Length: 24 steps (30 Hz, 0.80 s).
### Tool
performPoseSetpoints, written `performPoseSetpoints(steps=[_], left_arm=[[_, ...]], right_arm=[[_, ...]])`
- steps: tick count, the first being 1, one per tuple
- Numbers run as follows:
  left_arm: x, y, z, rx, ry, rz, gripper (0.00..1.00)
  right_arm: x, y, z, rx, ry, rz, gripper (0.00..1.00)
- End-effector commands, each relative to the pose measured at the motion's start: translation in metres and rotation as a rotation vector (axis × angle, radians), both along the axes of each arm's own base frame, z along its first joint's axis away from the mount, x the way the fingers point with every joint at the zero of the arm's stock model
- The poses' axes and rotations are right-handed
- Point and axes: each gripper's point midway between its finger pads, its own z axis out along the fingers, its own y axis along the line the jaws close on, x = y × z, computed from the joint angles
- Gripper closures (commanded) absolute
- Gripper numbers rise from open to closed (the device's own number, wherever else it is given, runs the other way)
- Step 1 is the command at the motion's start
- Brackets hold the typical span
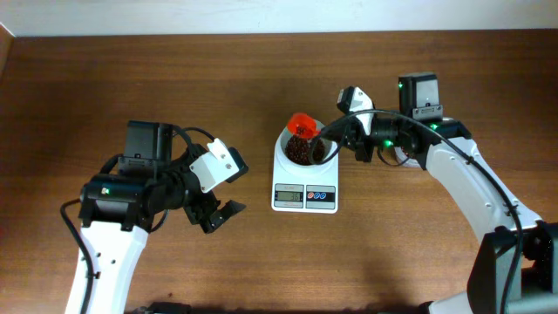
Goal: Scoop and weigh 50g on scale
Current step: 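Tilt the scoop with the right gripper to pour beans into the bowl, then move the red scoop with the right gripper back to the bean tub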
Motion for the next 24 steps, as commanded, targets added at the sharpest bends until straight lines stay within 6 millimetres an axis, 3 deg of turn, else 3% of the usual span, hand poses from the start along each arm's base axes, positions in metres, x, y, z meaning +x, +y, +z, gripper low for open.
performPoseSetpoints(steps=[1, 10, 16, 20, 24], left_arm=[[0.004, 0.001, 0.006, -0.006, -0.015, 0.008, 0.01], [0.004, 0.001, 0.006, -0.006, -0.015, 0.008, 0.01], [0.004, 0.001, 0.006, -0.007, -0.015, 0.008, 0.01], [0.004, 0.001, 0.006, -0.007, -0.015, 0.008, 0.01], [0.004, 0.001, 0.006, -0.006, -0.015, 0.008, 0.01]], right_arm=[[0.008, -0.001, -0.008, -0.031, -0.049, -0.004, 0.96], [0.008, 0.001, -0.016, -0.049, -0.127, 0.056, 0.96], [0.002, 0.006, -0.006, -0.006, -0.227, 0.139, 0.96], [-0.005, -0.002, 0.012, 0.111, -0.233, 0.18, 0.96], [-0.001, -0.017, 0.018, 0.148, -0.247, 0.166, 0.96]])
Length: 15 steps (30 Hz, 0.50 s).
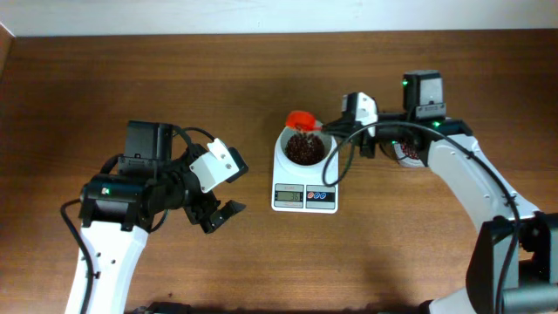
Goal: Scoop and weigh 50g on scale
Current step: 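Move the red scoop with the right gripper back to the bean tub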
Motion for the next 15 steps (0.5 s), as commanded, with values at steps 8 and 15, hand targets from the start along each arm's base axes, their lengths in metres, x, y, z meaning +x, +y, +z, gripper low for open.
performPoseSetpoints(steps=[8, 15], left_arm=[[0.0037, 0.0005, 0.0063, -0.007, -0.015, 0.008, 0.01], [0.0037, 0.0005, 0.0063, -0.007, -0.015, 0.008, 0.01]], right_arm=[[-0.0053, -0.0227, 0.013, 0.135, 0.032, 0.038, 0.96], [-0.0052, -0.0236, 0.013, 0.195, 0.405, -0.061, 0.96]])
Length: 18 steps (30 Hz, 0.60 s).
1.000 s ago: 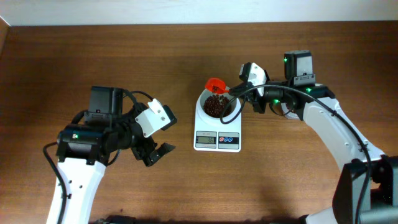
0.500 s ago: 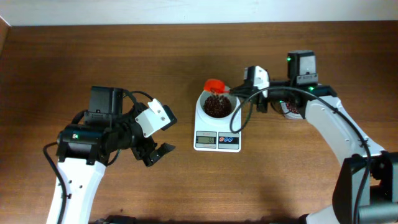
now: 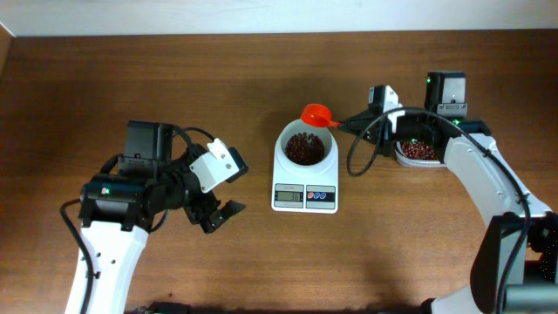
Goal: Scoop and weigh 50g on scale
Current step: 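Move the red scoop with the right gripper back to the bean tub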
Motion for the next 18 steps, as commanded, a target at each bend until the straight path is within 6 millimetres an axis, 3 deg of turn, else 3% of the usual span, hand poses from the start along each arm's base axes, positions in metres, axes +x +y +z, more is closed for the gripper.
performPoseSetpoints(steps=[1, 4, 7, 10, 13, 18], left_arm=[[0.004, 0.001, 0.006, -0.007, -0.015, 0.008, 0.01], [0.004, 0.001, 0.006, -0.007, -0.015, 0.008, 0.01], [0.004, 0.001, 0.006, -0.007, -0.015, 0.008, 0.01], [0.004, 0.001, 0.006, -0.006, -0.015, 0.008, 0.01], [0.004, 0.001, 0.006, -0.006, -0.015, 0.008, 0.01], [0.004, 0.001, 0.006, -0.007, -0.015, 0.008, 0.01]], right_arm=[[-0.003, 0.001, -0.001, 0.079, 0.347, -0.047, 0.96], [0.0, -0.005, -0.001, 0.107, 0.504, -0.096, 0.96], [0.005, -0.02, 0.001, 0.122, 0.525, -0.138, 0.96], [0.014, -0.049, 0.004, 0.138, 0.547, -0.235, 0.96], [0.021, -0.081, -0.006, 0.08, 0.587, -0.401, 0.96], [0.007, -0.13, -0.01, -0.053, 0.623, -0.657, 0.96]])
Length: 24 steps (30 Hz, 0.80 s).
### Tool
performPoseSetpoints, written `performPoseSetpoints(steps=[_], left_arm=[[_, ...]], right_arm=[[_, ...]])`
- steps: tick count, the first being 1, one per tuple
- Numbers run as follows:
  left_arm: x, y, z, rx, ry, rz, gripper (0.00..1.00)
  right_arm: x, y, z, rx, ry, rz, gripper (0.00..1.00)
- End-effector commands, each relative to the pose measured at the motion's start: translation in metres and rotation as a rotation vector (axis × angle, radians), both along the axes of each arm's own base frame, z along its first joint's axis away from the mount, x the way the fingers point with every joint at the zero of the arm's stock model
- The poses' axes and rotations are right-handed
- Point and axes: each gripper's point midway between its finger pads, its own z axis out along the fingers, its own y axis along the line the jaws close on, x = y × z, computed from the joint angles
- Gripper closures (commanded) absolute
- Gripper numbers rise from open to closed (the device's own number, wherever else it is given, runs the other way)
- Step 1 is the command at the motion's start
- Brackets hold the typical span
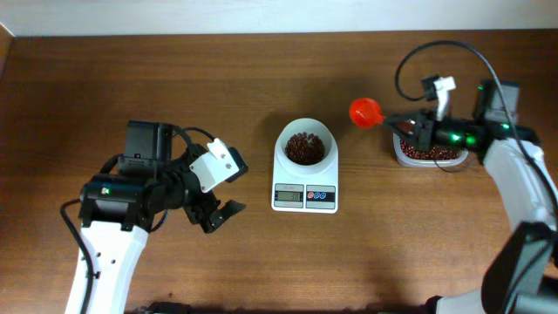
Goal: Scoop and weigh 50g on scale
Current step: 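Move the red scoop with the right gripper back to the bean tub, then dip the red scoop into the beans with the right gripper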
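Observation:
A white scale (305, 194) sits mid-table, carrying a white cup (305, 149) partly filled with dark red beans. My right gripper (410, 124) is shut on the handle of an orange scoop (366, 112), which hangs in the air between the cup and a white bowl of red beans (429, 153) at the right. The scoop's bowl points left, toward the cup. My left gripper (220, 215) stands open at the left, holding nothing, well clear of the scale. The scale's display is too small to read.
Brown wooden table (261, 78) with a pale wall edge along the top. The right arm's cable (436, 52) loops above the bean bowl.
My right gripper has moved right with the scoop, from just beside the cup's far rim to the gap between cup and bean bowl. Left arm unchanged.
The scoop was first tilted over the cup on the scale, held by my right gripper. Then it rested at the cup's far rim, then just off the rim to the right, and now it hangs near the bean bowl. The left arm stayed still.

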Motion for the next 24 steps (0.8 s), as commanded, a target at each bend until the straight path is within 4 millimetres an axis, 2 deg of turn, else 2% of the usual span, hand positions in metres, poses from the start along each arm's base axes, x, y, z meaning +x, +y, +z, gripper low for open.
performPoseSetpoints(steps=[1, 5, 12, 18, 24], left_arm=[[0.003, 0.0, 0.006, -0.007, -0.014, 0.008, 0.01], [0.003, 0.001, 0.006, -0.007, -0.014, 0.008, 0.01], [0.004, 0.001, 0.006, -0.007, -0.014, 0.008, 0.01], [0.003, 0.0, 0.006, -0.007, -0.014, 0.008, 0.01], [0.003, 0.0, 0.006, -0.007, -0.014, 0.008, 0.01]], right_arm=[[-0.008, -0.036, 0.013, -0.183, -0.019, -0.149, 0.96], [-0.025, -0.074, 0.015, -0.399, 0.024, -0.314, 0.96], [-0.037, -0.136, -0.015, -0.644, 0.24, -0.612, 0.96], [-0.031, -0.158, -0.041, -0.717, 0.326, -0.685, 0.96], [-0.024, -0.169, -0.065, -0.757, 0.37, -0.695, 0.96]])
